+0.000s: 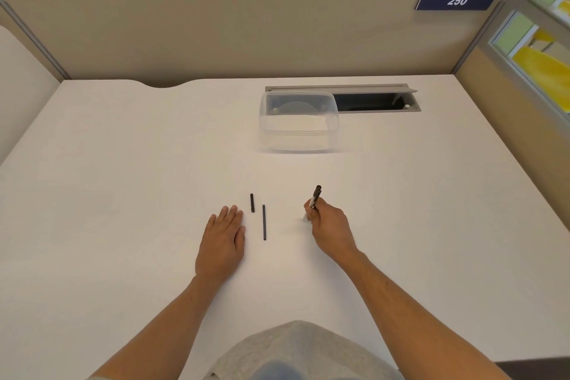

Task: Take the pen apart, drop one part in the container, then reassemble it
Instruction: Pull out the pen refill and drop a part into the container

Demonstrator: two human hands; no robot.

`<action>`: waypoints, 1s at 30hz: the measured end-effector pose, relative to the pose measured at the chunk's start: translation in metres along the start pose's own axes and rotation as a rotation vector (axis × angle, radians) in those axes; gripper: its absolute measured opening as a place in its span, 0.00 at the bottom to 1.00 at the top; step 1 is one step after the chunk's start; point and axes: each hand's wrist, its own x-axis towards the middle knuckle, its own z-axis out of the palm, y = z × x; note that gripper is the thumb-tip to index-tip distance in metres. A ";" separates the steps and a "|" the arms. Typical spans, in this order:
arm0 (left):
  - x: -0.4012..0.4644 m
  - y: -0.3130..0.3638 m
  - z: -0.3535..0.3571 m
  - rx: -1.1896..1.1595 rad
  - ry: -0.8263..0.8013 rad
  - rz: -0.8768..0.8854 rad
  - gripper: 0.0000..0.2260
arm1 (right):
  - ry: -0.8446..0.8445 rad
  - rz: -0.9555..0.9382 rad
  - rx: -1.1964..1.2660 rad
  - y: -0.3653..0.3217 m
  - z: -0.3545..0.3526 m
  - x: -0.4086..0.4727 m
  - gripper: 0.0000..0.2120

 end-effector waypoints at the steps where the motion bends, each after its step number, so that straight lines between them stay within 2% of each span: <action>1: 0.000 0.000 0.000 0.000 -0.001 -0.002 0.26 | 0.015 0.018 0.036 0.000 0.000 0.000 0.10; 10: 0.002 -0.002 0.001 -0.048 0.018 -0.004 0.25 | 0.187 0.283 0.484 0.007 -0.006 0.000 0.09; 16: 0.004 0.004 -0.003 -0.250 0.145 -0.068 0.19 | 0.212 0.425 0.629 0.024 -0.005 0.000 0.10; 21: 0.011 0.038 -0.005 -0.150 0.257 0.108 0.14 | 0.226 0.505 0.740 0.028 -0.005 -0.002 0.09; 24: 0.013 0.063 0.001 -0.099 0.186 0.183 0.14 | 0.234 0.521 0.797 0.029 -0.007 -0.003 0.09; 30: 0.022 0.099 0.012 -0.032 -0.121 0.287 0.17 | 0.228 0.575 0.866 0.033 -0.007 -0.006 0.09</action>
